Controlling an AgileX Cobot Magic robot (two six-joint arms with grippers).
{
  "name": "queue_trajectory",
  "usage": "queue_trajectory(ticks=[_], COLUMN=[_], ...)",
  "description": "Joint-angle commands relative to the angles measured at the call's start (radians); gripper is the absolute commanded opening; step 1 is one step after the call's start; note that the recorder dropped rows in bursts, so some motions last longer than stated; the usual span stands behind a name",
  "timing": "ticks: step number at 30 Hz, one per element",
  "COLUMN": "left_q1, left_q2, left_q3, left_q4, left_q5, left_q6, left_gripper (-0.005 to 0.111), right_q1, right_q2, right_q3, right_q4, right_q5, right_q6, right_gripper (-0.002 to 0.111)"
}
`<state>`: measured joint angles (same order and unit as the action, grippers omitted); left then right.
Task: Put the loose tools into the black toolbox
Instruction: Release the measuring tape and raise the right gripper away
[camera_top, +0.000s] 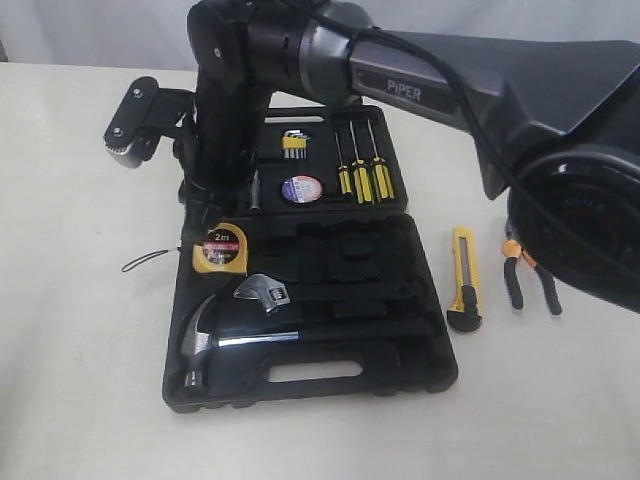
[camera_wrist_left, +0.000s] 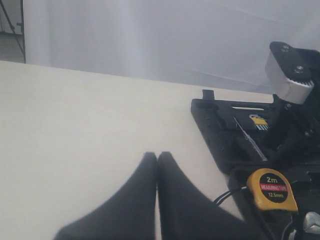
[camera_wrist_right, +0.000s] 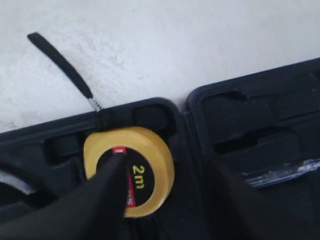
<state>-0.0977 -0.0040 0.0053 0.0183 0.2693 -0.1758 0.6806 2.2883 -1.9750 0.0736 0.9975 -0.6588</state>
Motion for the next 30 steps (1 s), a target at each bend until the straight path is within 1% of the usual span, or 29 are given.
queue_trajectory(ticks=[1,3,5,10,14,18,22,27,30], left_q1=[-0.006,-0.006,-0.006,-0.006,-0.006,-0.006,-0.006,-0.006,-0.006], left_q2=[0.004,0.004,0.004,0.004,0.004,0.004,0.004,0.004,0.004], left_q3=[-0.005,-0.005,-0.005,-0.005,-0.005,-0.005,-0.005,-0.005,-0.005], left_q4=[0.003,0.003,0.003,0.003,0.003,0.003,0.003,-0.005,-0.005], left_q5=[0.001,0.001,0.001,0.001,0.001,0.001,0.001,0.001,0.001], left_q6=[-0.001,-0.001,-0.001,-0.001,-0.001,-0.001,-0.001,-0.001,-0.001], left_gripper=[0.0,0.0,0.0,0.0,0.0,0.0,0.0,0.0,0.0], right_q1=[-0.001,-0.004,-0.004,-0.001,-0.003,-0.003,-0.003,-0.003,-0.001], right_q2=[-0.005,-0.003,-0.003,-0.001,-0.001,-0.001,-0.019,0.059,0.057], right_q3=[-0.005,-0.005,0.014,0.081,0.152,0.152,0.15,0.168,0.168], right_q4=[0.003,0.008,0.02,0.053,-0.015,0.007,0.029,0.035,0.033], right_q5=[0.103,0.084,0.008,-0.094,-0.17,-0.189,-0.137,-0.134,-0.144], right_q6=[0.025,0.084,0.123,0.12,0.151,0.151,0.151,0.145,0.132], right_gripper=[0.001,0.0,0.0,-0.001,-0.001,-0.001,-0.001,-0.001,-0.001])
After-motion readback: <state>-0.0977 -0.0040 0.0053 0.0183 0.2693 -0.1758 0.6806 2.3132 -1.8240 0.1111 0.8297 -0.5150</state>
